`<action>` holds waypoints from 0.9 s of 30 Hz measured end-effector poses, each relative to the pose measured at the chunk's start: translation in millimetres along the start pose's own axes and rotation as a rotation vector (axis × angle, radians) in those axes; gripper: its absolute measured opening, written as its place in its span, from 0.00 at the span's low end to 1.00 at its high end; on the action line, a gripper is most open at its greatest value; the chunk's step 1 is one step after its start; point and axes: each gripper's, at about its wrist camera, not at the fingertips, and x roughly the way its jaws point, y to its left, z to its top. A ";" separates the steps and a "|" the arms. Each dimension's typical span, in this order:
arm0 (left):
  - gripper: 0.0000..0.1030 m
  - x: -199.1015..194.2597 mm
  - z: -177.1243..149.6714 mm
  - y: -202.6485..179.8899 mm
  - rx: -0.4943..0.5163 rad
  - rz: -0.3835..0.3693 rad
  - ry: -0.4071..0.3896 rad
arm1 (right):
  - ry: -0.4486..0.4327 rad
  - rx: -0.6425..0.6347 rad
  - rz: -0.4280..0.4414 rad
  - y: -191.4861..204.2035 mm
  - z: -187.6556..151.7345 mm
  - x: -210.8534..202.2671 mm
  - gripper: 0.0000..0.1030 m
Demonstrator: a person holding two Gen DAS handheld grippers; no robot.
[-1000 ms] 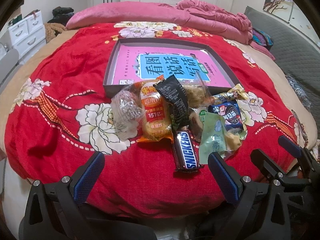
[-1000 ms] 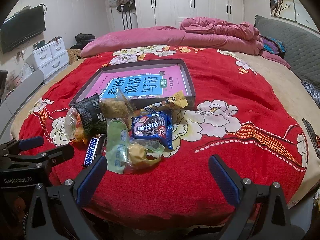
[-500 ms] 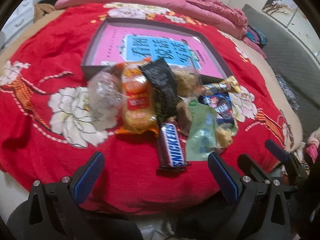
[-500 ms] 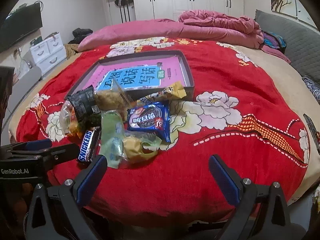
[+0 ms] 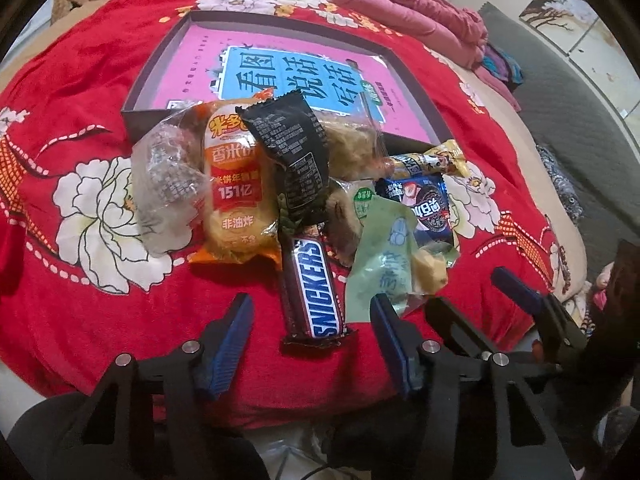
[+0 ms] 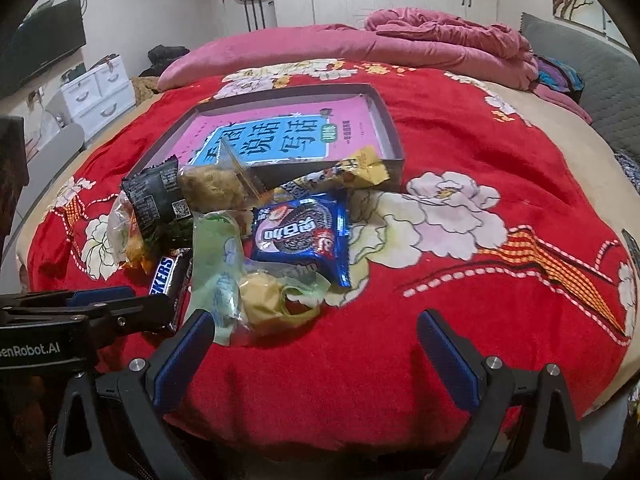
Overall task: Organize snacks
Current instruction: 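Close the left tool on the Snickers bar while the right tool grasps the light-green packet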
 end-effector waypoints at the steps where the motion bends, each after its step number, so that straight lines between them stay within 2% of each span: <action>1: 0.55 1.6 0.7 -0.4 0.002 -0.002 0.004 | 0.002 -0.006 0.006 0.8 0.3 2.1 0.99; 2: 0.46 2.4 1.1 0.4 0.001 -0.006 0.010 | 0.006 -0.012 0.012 2.2 0.8 4.2 0.99; 3: 0.45 3.5 1.6 2.0 -0.001 -0.010 0.020 | 0.014 -0.020 0.021 4.1 0.7 6.9 0.99; 4: 0.44 4.9 1.6 3.0 -0.002 -0.007 0.026 | 0.020 -0.023 0.033 5.2 0.8 8.7 0.98; 9: 0.43 8.4 2.6 8.4 -0.016 -0.018 0.041 | 0.061 -0.035 0.086 10.1 1.9 20.2 0.79; 16: 0.42 11.0 4.2 9.9 -0.028 -0.027 0.054 | 0.058 -0.064 0.112 15.8 6.5 28.5 0.64; 17: 0.42 12.6 4.2 8.3 -0.029 -0.026 0.058 | 0.060 -0.072 0.126 16.9 7.1 29.8 0.59; 23: 0.42 18.5 1.5 -6.0 -0.021 -0.024 0.061 | 0.064 -0.120 0.126 21.5 6.7 30.9 0.47; 27: 0.38 22.0 2.3 -7.9 -0.040 -0.013 0.062 | 0.062 -0.123 0.140 19.6 5.9 27.2 0.44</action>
